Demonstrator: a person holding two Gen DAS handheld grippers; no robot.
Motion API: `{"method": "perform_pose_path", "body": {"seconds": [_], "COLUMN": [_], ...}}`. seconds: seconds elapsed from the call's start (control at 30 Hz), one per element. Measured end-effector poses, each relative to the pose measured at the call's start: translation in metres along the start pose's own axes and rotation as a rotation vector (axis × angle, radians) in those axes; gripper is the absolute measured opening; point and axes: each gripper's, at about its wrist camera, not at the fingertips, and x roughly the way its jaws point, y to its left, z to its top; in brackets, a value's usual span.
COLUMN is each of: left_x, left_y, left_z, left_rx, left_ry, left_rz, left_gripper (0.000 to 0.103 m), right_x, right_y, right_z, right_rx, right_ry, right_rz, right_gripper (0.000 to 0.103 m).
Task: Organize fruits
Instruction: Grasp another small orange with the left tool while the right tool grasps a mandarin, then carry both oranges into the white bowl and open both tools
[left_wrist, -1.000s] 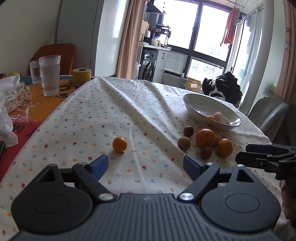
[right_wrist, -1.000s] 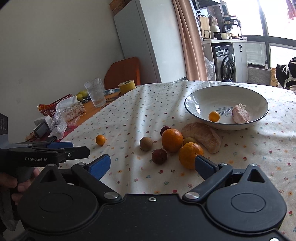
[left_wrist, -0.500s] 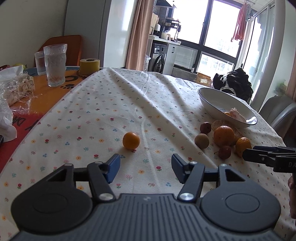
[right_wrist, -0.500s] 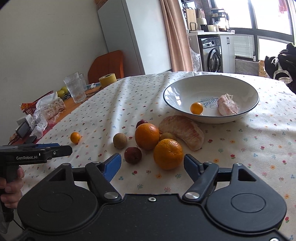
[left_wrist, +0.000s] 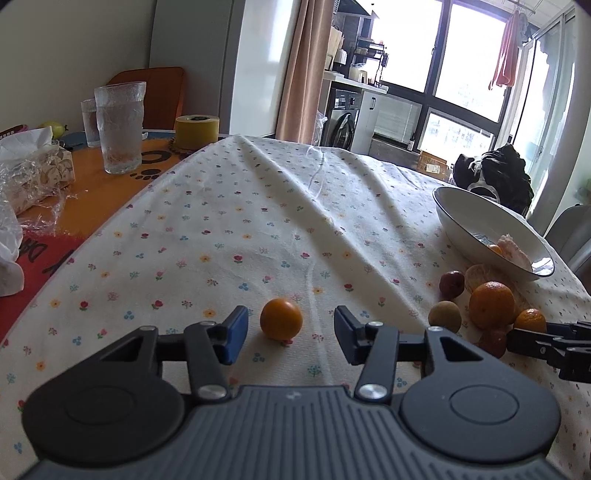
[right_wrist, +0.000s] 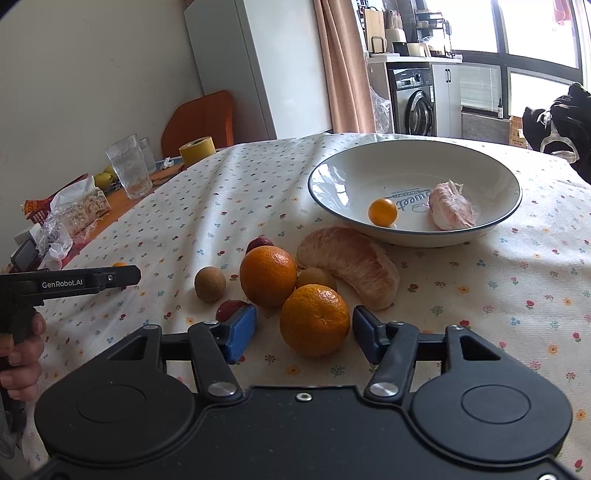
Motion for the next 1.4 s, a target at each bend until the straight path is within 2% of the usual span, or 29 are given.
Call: {"method": "perform_pose_path", "body": {"seconds": [0.13, 0.3, 0.57, 1.4], "left_x": [0.006, 0.009, 0.002, -0.031], "left_y": [0.001, 0.005, 0.005, -0.040], "left_z": [0.003, 0.004, 0.004, 0.023], "left_rx": [-0.004, -0.028, -0.048, 0.011], "left_ry": [-0.005, -0.008, -0.015, -0.101], "left_rz": [0.007, 0.011, -0.011, -0.103], "left_gripper": [0.043, 0.024, 0.023, 0.023], "right_x": [0.001, -0.002, -0.015, -0.042], "right_y": [-0.001, -0.006, -0.010, -0.018], "right_z": [0.001, 0.001, 0.004, 0.024], "right_rx": [-0.003, 0.009, 0.019, 0.008], "right_ry": [-0.003, -0.006, -0.044, -0.151], "right_rz": [-0.015, -0.009, -0.016, -0.028], "right_gripper": [0.038, 0.036, 0.036, 0.036]}}
